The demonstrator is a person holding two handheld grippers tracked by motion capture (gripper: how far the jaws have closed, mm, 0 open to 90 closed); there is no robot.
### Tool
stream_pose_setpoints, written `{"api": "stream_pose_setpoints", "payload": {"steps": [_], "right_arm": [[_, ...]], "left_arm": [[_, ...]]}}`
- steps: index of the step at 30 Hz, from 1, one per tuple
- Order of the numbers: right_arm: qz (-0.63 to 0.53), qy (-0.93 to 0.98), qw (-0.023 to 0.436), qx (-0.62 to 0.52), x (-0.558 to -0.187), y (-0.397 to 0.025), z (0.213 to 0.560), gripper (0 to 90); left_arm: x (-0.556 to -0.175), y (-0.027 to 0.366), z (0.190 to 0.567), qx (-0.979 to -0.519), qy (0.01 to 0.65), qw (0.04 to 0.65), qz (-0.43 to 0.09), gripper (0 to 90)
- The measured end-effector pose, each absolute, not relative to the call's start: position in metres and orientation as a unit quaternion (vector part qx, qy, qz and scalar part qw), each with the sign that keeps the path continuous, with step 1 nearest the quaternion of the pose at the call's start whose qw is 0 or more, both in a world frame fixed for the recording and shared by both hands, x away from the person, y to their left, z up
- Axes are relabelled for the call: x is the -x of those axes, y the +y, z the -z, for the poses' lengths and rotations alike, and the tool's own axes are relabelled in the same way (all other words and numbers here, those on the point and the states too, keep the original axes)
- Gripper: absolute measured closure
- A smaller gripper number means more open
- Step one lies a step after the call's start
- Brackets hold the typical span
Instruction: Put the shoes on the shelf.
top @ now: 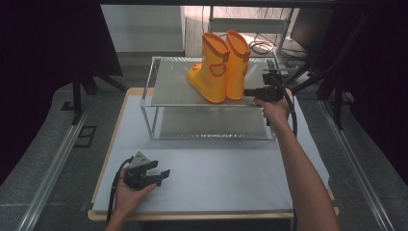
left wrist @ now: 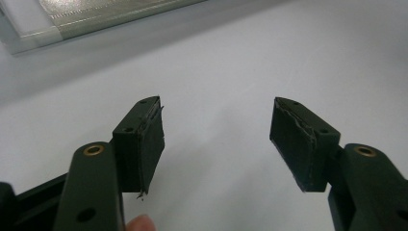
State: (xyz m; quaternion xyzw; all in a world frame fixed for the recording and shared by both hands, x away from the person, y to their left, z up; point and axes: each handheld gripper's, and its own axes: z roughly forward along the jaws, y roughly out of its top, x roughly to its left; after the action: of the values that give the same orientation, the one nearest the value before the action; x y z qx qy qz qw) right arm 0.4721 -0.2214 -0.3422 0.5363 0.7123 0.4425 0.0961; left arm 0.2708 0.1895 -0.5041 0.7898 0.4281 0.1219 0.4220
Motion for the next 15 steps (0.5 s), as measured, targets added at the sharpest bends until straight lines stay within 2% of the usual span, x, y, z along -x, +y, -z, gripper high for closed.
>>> {"api": "stream_pose_setpoints", "payload": {"steps": [15], "right_arm": [[-0.447,0.707,0.094,-0.540,-0.4663,-0.2196,0.3447,89.5]], "left_arm": [[-0.2715,0.1880,0.5044,-0.791,0.427,0.423,-0.120,36.2]]}}
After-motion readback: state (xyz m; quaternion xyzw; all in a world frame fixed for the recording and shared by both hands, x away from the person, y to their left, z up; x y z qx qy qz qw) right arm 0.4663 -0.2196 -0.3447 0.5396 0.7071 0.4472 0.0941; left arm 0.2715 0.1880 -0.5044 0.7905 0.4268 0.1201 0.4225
